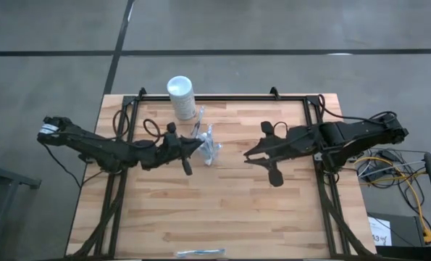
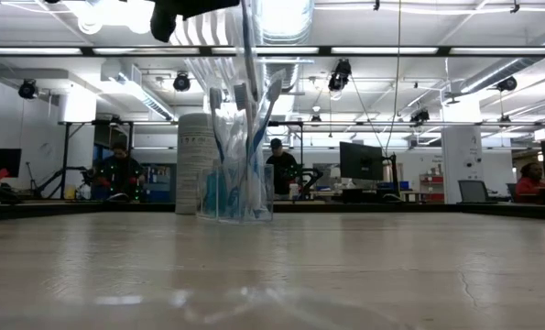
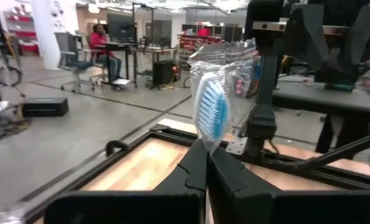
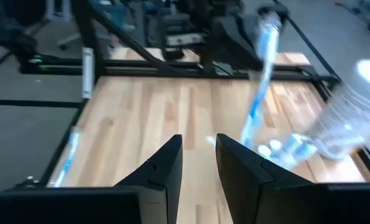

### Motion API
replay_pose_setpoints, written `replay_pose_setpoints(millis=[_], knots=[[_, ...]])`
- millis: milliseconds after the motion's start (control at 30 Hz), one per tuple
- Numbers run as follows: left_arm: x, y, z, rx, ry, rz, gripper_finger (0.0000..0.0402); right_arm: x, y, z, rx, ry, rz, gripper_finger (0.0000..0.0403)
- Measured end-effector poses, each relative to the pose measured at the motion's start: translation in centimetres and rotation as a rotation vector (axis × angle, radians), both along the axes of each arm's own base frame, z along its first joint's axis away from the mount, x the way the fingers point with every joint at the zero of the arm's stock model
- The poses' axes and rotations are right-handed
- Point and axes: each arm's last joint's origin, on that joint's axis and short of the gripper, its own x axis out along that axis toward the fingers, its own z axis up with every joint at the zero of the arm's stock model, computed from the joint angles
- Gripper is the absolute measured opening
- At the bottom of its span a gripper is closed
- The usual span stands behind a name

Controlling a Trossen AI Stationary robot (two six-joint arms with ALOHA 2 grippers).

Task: Pick & Place toothbrushing station
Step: Put the blue toothbrush into the right of the transparent organizer

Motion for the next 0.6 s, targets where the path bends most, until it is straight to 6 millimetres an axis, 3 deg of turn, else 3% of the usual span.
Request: replay_pose_setpoints(millis=[600], knots=[[0.0, 0.2, -2.3, -0.003, 0.160, 0.033, 0.0000, 0.0, -1.0, -0.3, -0.077, 0.012, -0.173, 0.0086]])
